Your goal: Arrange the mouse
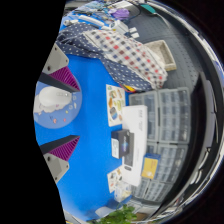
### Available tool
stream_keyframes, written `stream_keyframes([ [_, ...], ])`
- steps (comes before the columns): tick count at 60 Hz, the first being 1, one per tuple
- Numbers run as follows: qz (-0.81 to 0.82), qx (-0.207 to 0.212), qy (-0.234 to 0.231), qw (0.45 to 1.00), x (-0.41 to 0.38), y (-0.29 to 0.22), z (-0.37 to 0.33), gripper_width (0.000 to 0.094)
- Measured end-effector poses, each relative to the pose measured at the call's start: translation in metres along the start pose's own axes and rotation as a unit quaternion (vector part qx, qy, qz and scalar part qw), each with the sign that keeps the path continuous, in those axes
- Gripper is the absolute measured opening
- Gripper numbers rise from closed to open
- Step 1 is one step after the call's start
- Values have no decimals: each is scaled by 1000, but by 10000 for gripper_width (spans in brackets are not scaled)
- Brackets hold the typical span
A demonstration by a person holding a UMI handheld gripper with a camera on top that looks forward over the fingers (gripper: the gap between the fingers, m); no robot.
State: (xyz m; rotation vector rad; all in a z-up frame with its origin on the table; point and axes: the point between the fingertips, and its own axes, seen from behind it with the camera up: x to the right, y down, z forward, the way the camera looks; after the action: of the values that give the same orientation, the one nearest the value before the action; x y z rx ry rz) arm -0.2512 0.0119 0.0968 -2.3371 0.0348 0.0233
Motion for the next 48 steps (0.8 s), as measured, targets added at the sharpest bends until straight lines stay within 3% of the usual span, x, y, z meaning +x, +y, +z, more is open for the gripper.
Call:
stream_keyframes([
  [20, 2, 71, 26, 997, 109, -51, -79, 878],
  [48, -17, 93, 4, 996, 209, -14, -125, 877],
])
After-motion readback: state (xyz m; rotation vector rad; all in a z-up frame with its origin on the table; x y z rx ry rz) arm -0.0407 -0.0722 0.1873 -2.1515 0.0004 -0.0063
